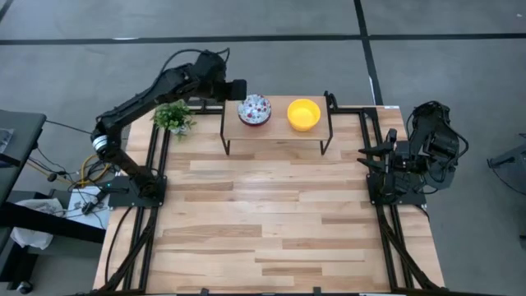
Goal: Pick & Place Mini bowls
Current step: Stack the orange bowl on the orange bowl on the shelf
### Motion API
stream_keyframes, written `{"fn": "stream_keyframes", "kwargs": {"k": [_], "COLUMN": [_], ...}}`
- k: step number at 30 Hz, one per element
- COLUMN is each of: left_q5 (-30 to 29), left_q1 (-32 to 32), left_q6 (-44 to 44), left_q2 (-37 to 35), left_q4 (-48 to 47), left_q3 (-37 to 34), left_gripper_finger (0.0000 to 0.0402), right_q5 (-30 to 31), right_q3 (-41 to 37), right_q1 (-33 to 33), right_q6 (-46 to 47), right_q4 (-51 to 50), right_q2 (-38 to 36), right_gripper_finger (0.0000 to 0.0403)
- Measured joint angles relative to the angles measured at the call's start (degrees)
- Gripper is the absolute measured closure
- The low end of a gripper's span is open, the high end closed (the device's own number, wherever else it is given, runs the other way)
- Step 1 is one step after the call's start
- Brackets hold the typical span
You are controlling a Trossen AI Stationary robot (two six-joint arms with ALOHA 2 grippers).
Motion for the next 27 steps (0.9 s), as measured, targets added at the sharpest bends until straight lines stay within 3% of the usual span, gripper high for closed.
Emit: {"fn": "stream_keyframes", "kwargs": {"k": [4,9,16,27], "left_q5": [-1.46,-4.05,-2.54,-2.04], "left_q1": [-5.68,-12.28,-11.54,-10.91], "left_q6": [3.19,8.37,8.50,7.50], "left_q2": [-1.40,2.64,10.37,12.54], "left_q4": [5.40,16.92,17.79,13.71], "left_q3": [0.02,0.11,-0.02,-0.02], "left_gripper_finger": [0.0353,0.0353,0.0353,0.0353], "right_q5": [0.02,0.06,-0.02,-0.16], "right_q3": [0.00,0.00,0.00,0.00], "right_q1": [-0.01,0.00,-0.01,0.01], "right_q6": [0.00,-0.01,-0.01,-0.02], "right_q4": [0.00,0.93,3.49,4.22], "right_q2": [0.00,-0.01,-0.01,0.00], "right_gripper_finger": [0.0285,0.0285,0.0285,0.0285]}}
